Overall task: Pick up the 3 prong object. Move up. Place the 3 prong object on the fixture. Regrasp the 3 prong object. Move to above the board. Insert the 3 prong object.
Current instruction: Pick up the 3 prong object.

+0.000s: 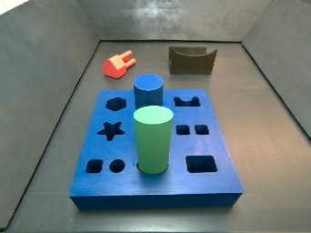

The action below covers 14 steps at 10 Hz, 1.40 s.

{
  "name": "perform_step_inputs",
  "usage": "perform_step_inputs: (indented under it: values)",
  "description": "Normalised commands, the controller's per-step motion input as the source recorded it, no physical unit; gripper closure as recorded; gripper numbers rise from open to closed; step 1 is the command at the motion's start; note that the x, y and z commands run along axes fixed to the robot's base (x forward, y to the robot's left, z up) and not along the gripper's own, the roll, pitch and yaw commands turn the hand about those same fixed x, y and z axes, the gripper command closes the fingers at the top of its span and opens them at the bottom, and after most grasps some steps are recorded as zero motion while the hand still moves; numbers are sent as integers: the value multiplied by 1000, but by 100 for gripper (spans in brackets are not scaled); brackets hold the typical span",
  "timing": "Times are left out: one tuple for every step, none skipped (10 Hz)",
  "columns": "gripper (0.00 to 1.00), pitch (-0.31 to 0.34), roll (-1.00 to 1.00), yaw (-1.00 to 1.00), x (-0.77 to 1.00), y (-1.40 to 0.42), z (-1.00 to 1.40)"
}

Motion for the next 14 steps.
perform_step_inputs:
  values:
    - [0,0,0,-29,-206,0,-29]
    - [0,-3,-17,-71,-206,-91,-157]
    - [0,-1,0,-151,-211,-183,-197]
    - [0,-17,0,-180,-269,-240,-214]
    - [0,-49,0,-223,-289,-271,-217]
    - [0,-133,0,-189,-220,-317,-220]
    - [0,-206,11,-157,-169,-334,-249]
    - [0,-207,17,-183,-214,-326,-303]
    - [0,-227,21,-234,-291,-317,-346]
    - [0,-229,14,-294,-346,-286,-380]
    - [0,-241,9,-331,-426,-243,-389]
    - [0,-243,0,-397,-509,-134,-389]
    - [0,-241,0,-414,-520,-97,-389]
    - [0,-234,0,-411,-517,-111,-371]
